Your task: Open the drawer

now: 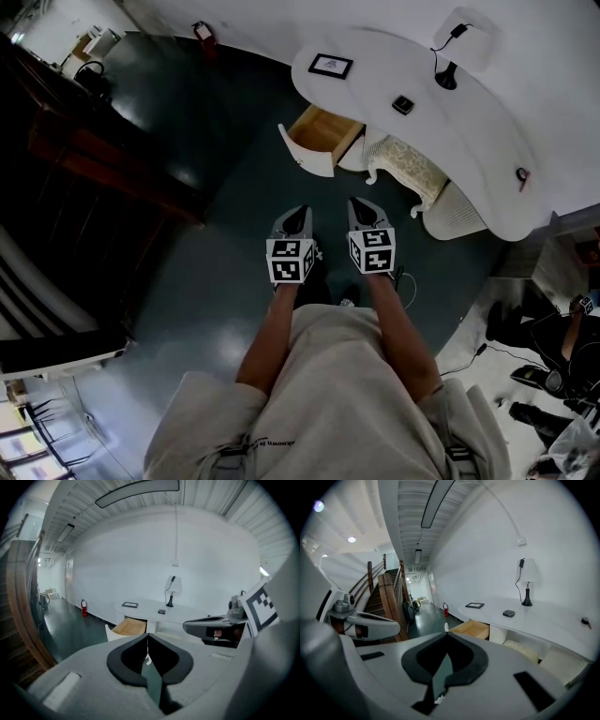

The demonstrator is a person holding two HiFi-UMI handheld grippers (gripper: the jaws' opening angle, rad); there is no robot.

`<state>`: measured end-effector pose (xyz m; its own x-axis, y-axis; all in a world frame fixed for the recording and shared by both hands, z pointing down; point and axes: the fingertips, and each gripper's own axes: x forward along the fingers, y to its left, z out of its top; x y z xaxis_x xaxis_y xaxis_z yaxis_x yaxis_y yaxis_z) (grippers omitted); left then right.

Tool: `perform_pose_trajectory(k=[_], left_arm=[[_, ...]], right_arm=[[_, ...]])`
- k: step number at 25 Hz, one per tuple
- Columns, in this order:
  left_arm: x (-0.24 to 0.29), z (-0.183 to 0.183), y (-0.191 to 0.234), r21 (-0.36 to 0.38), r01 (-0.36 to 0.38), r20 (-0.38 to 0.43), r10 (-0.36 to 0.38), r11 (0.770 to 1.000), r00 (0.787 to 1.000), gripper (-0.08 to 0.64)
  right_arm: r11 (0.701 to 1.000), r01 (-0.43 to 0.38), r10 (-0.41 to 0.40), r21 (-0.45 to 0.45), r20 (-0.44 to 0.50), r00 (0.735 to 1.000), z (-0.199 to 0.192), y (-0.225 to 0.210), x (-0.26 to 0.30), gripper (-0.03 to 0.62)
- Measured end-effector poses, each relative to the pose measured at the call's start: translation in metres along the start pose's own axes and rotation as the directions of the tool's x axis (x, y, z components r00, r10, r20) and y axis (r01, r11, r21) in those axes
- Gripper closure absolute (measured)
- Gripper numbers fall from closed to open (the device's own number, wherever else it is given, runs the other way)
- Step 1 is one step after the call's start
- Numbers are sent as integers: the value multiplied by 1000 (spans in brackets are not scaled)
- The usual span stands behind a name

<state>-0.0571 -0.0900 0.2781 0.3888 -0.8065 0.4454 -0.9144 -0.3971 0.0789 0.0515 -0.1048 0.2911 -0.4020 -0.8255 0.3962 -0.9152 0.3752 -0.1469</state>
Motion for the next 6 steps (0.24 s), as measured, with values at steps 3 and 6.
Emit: perform_pose_trajectory(k=[3,6], left_arm=[[1,-2,4,-3,-4,-3,4,1000,1000,549],[2,-3,5,0,-4,-1,4,1000,1000,549]], right_arm=[[1000,-1,1,-4,4,1000,1,1,2,577],[1000,-6,6,-6,6,1000,1,2,4,577]])
